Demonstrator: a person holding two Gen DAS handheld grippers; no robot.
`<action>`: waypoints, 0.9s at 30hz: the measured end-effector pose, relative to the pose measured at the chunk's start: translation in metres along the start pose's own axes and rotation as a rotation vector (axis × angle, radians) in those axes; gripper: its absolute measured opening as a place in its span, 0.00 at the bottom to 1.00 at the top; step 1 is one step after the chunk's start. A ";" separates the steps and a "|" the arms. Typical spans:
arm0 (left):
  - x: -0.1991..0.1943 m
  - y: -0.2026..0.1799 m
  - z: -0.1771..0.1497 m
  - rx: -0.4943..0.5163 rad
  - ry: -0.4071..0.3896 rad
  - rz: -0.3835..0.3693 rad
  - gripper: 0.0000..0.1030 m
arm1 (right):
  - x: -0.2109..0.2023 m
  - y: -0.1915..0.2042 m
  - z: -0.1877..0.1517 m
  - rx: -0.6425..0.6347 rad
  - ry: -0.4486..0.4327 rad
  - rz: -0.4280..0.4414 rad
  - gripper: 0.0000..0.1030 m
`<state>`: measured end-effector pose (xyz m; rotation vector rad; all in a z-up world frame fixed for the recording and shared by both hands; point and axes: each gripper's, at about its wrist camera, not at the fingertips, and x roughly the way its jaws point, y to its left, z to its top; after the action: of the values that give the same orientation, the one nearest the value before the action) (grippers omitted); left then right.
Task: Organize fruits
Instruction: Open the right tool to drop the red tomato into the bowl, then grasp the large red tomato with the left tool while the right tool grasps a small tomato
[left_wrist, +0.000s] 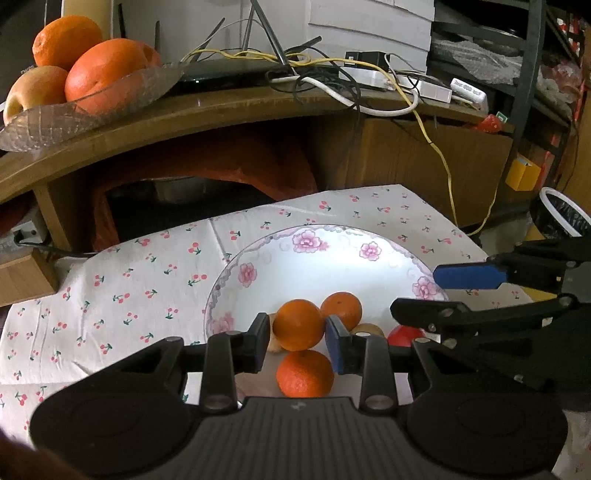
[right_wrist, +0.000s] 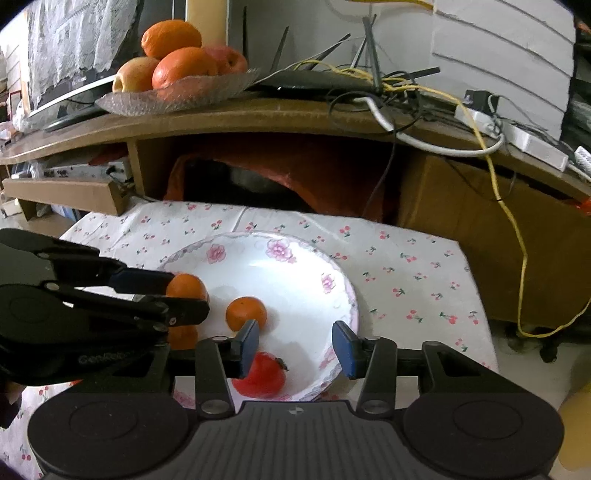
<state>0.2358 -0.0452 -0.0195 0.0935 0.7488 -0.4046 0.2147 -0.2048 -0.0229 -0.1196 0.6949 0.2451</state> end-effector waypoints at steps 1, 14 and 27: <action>0.000 -0.001 0.000 0.001 0.001 -0.002 0.37 | -0.001 -0.001 0.000 0.002 -0.002 -0.003 0.42; -0.022 0.006 0.001 -0.012 -0.027 0.025 0.37 | -0.016 -0.004 0.004 0.026 -0.027 -0.016 0.42; -0.076 0.046 -0.035 -0.038 0.009 0.108 0.38 | -0.040 0.051 -0.009 -0.083 0.009 0.206 0.42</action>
<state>0.1811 0.0291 0.0032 0.0999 0.7566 -0.2874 0.1661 -0.1642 -0.0050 -0.1285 0.7066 0.4712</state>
